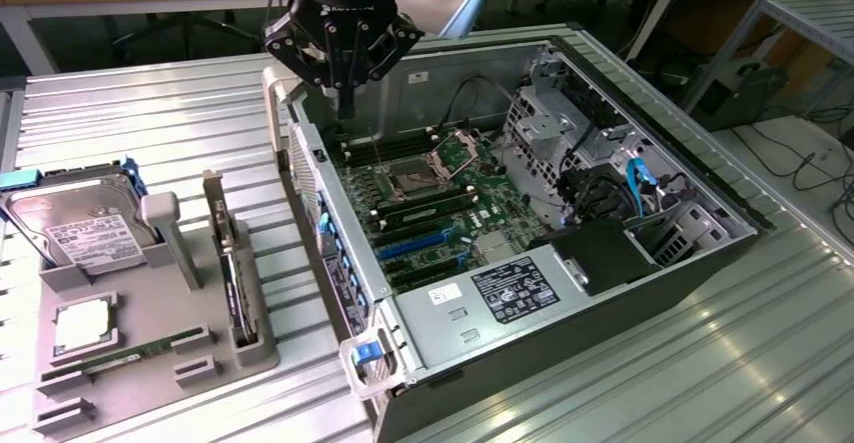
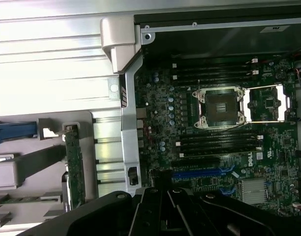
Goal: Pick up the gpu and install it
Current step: 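Reach for the gpu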
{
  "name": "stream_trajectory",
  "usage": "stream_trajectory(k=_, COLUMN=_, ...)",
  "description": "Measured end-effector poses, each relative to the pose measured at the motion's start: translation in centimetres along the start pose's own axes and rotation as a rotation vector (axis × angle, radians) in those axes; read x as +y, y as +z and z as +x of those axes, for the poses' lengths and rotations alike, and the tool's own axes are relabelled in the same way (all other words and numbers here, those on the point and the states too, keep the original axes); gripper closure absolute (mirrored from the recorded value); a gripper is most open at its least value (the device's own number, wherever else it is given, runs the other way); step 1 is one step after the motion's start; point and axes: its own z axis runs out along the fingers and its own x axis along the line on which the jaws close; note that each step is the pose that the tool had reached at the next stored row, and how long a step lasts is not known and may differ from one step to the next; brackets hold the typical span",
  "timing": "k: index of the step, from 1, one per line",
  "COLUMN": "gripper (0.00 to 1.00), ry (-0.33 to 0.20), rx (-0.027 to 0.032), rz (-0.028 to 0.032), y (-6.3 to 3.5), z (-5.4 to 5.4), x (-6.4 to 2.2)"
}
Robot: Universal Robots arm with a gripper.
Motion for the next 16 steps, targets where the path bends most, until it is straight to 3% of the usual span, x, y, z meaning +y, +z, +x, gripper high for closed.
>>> stream_trajectory(k=16, gripper=0.89, ry=0.0, rx=0.0, rz=0.0, y=-0.04, z=1.2, x=-0.18)
